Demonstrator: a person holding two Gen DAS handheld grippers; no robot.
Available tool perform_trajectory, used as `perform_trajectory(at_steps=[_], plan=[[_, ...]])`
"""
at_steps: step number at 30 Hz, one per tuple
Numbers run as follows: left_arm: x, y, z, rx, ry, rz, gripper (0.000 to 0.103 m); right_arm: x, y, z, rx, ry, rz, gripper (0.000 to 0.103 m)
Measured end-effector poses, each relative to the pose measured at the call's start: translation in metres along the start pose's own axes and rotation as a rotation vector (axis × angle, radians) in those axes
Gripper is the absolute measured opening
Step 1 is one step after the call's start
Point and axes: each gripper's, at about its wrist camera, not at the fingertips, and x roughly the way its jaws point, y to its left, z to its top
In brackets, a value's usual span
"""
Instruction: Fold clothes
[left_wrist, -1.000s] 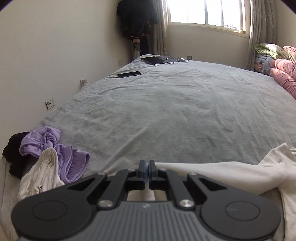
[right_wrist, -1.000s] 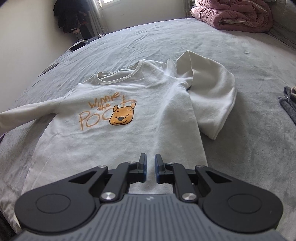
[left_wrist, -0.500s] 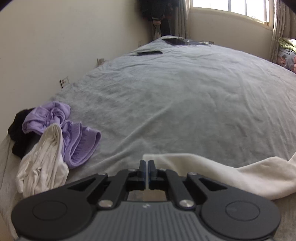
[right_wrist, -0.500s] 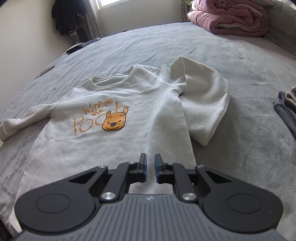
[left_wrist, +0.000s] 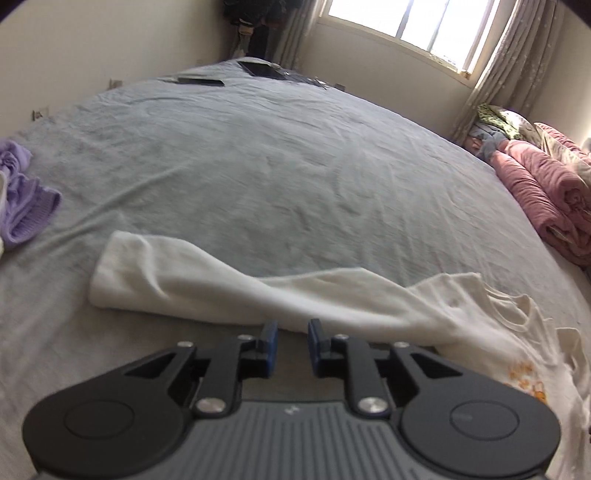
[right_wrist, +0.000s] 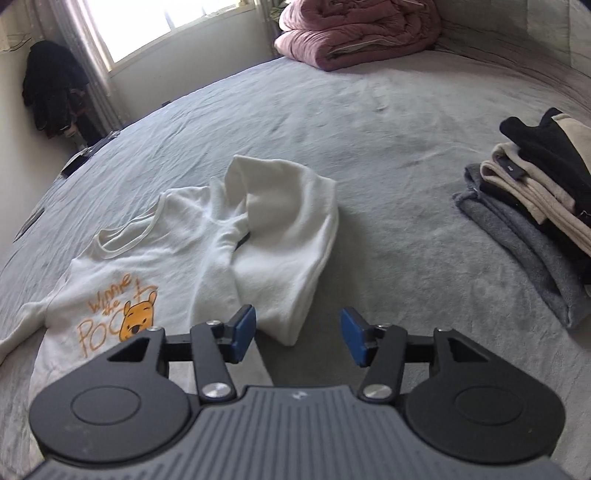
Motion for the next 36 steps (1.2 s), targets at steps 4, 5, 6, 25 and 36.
perform_trajectory(at_steps=[4, 5, 6, 25, 36], plan=[[0.016, -0.039, -0.027, -0.033, 0.064, -0.1, 0.019, 0.012, -0.001, 0.003, -0.01, 0.012, -0.014, 0.055], [0.02, -0.048, -0.035, -0.041, 0.076, -0.123, 0.02, 0.015, -0.002, 0.004, -0.013, 0.015, -0.018, 0.055], [0.026, -0.056, -0.042, -0.043, 0.084, -0.142, 0.024, 0.018, -0.002, 0.004, -0.015, 0.018, -0.022, 0.055], [0.053, -0.083, -0.073, 0.132, 0.038, -0.19, 0.026, -0.049, -0.067, 0.085, 0.267, -0.422, 0.144, 0.004], [0.053, -0.09, -0.076, 0.204, 0.012, -0.168, 0.026, -0.001, -0.17, 0.103, 0.842, -0.38, -0.184, 0.017]])
